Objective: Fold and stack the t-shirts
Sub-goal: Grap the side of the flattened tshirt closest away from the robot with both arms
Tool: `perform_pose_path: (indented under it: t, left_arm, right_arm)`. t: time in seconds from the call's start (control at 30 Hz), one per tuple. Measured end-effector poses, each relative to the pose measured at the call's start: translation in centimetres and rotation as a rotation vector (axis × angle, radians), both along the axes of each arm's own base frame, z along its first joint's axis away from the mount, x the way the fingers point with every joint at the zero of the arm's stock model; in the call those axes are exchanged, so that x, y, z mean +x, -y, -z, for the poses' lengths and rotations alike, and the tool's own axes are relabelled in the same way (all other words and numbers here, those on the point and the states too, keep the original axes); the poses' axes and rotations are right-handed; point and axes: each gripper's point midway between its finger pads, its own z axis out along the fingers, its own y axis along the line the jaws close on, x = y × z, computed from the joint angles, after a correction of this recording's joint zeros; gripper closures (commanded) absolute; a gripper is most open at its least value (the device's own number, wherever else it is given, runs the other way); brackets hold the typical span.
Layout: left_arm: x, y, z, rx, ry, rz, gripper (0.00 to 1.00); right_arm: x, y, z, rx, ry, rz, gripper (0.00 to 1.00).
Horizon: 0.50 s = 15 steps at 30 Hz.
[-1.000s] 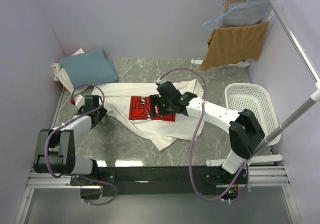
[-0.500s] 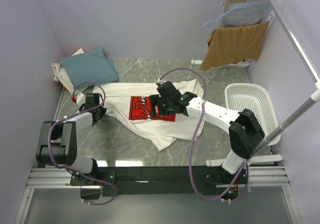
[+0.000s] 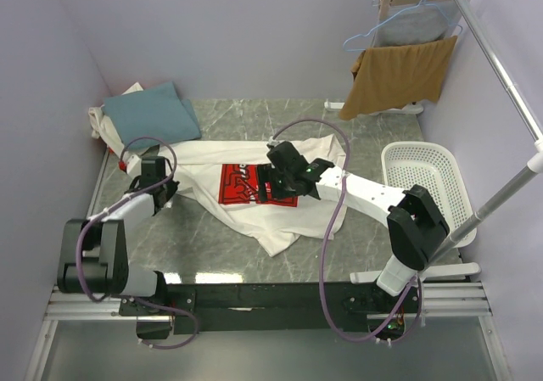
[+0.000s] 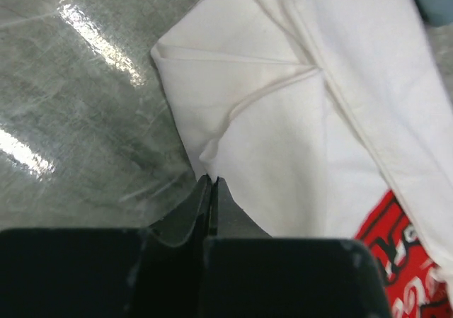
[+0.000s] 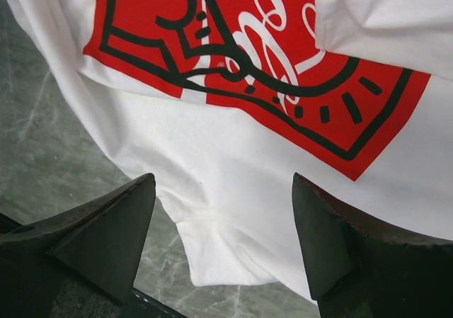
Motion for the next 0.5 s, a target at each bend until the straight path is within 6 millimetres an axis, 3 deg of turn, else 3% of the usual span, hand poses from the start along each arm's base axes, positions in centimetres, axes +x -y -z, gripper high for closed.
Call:
perform_pose_path:
  t: [0.27,0.5]
  left_arm:
    - [-1.2,0.4,-6.4,-0.014,0.144,0.026,0.99]
    - [-6.4,0.9,-5.7,-0.05,0.082,0.032,0.99]
  right_arm:
    - [-1.1,1.2,1.6,-0.033,-0.03,0.003,0.17]
    - [-2.7,2.6,1.4,-0.023,-0.036,0.013,0.17]
